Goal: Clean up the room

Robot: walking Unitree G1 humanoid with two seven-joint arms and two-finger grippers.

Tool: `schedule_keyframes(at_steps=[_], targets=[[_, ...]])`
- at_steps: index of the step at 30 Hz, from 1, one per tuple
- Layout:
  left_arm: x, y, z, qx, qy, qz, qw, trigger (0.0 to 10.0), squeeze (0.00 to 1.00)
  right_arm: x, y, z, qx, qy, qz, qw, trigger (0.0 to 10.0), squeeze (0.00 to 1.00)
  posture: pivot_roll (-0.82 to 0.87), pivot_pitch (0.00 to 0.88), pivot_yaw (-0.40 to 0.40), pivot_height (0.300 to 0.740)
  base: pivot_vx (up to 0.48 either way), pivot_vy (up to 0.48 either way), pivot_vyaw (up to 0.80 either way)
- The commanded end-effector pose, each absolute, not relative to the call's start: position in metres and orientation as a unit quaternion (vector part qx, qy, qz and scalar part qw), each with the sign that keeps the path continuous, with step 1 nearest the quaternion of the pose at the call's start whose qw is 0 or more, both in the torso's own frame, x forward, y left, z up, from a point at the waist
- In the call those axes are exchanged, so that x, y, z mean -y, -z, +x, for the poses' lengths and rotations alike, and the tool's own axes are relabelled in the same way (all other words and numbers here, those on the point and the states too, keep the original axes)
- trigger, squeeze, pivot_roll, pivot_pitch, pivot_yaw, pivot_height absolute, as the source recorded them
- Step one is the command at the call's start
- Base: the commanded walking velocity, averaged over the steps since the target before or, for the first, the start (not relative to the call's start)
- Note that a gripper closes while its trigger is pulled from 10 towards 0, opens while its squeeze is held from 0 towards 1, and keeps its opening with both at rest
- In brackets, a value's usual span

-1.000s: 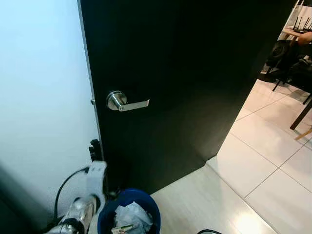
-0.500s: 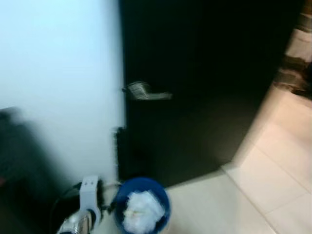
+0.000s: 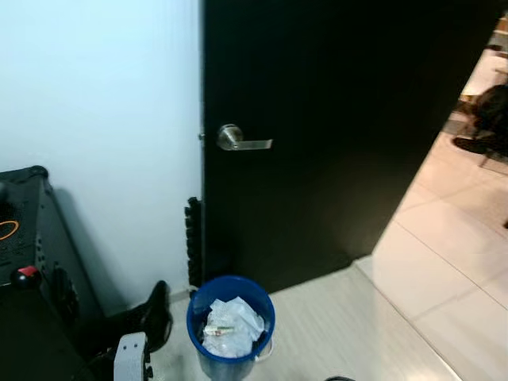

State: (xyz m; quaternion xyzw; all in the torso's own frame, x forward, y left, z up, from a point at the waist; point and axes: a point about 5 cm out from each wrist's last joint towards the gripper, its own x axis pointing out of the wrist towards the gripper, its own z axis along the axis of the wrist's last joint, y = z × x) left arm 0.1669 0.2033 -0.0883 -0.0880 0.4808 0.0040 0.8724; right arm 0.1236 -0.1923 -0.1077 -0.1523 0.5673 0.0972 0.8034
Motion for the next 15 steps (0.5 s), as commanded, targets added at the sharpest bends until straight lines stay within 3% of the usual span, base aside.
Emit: schedule_keyframes(at_steps=[1, 11, 13, 15], targets=[[-0.205, 0.089, 0.165, -0.486, -0.001, -0.079, 0.87, 10.0, 0.0, 0.183, 0.107, 0.129, -0.563, -0.11, -0.153, 0.805, 10.0, 0.0, -0.02, 0.0, -0.067, 0.74, 0.0, 0.0, 0.0], [-0.184, 0.094, 0.16, -0.496, 0.006, -0.08, 0.864, 10.0, 0.0, 0.184, 0.107, 0.129, -0.562, -0.112, -0.156, 0.805, 10.0, 0.0, -0.02, 0.0, -0.068, 0.74, 0.0, 0.0, 0.0], [-0.174, 0.096, 0.158, -0.5, 0.01, -0.08, 0.862, 10.0, 0.0, 0.186, 0.107, 0.127, -0.564, -0.112, -0.157, 0.803, 10.0, 0.0, -0.02, 0.0, -0.068, 0.74, -0.48, 0.0, 0.0], [-0.17, 0.097, 0.158, -0.501, 0.012, -0.08, 0.861, 10.0, 0.0, 0.186, 0.108, 0.126, -0.565, -0.112, -0.157, 0.802, 10.0, 0.0, -0.02, 0.0, -0.067, 0.74, 0.0, 0.0, 0.0]])
